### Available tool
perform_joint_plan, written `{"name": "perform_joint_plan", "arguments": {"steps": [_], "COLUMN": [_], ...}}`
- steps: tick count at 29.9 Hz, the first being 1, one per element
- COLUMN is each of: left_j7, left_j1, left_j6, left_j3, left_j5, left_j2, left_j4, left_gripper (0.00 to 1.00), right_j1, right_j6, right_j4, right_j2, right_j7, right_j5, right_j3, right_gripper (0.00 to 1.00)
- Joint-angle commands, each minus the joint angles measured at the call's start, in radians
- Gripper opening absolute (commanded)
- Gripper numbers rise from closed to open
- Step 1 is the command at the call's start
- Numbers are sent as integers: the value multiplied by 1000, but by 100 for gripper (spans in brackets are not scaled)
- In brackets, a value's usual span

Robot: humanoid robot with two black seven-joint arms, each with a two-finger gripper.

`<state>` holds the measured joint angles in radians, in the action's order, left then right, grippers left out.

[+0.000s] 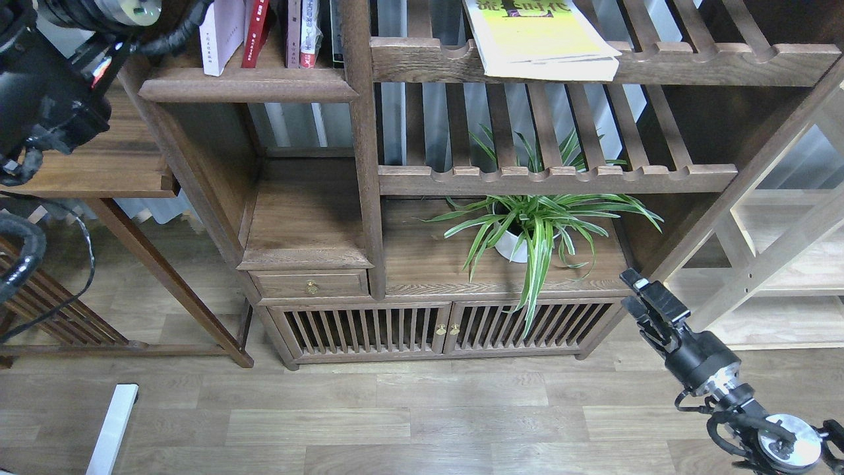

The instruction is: Organize books on shelf

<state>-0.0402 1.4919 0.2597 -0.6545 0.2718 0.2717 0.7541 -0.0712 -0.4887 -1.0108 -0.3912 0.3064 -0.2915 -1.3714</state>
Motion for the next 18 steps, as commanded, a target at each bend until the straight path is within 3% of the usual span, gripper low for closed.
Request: {"name": "perform_joint_plan", "arguments": {"steps": [1, 5, 9, 14, 18], "left_j7": [3, 10, 69, 151, 201], "left_j1": [17, 30, 30, 11, -12], "left_j6": [0, -2, -2, -13, -103], "left_j3": [-2, -13, -22, -33, -59], "left_j5": [-2, -2, -3, -12, -13], "left_j2": [-2, -11, 3, 40, 46], "left_j4": [8, 14, 30, 59, 59], "left_gripper": [76, 88, 98, 99, 99], "right_j1": [1, 4, 31, 76, 126], "right_j6": [0, 0, 0, 0, 0], "right_j4": [4, 23, 49, 92, 123], "right_j2": [-2, -2, 6, 11, 6], "right_j7": [0, 0, -3, -4, -4], "right_j5": [0, 2, 5, 9, 9], "right_j3": [-1, -5, -5, -3, -5], "right_gripper": [87, 87, 88, 88, 94]}}
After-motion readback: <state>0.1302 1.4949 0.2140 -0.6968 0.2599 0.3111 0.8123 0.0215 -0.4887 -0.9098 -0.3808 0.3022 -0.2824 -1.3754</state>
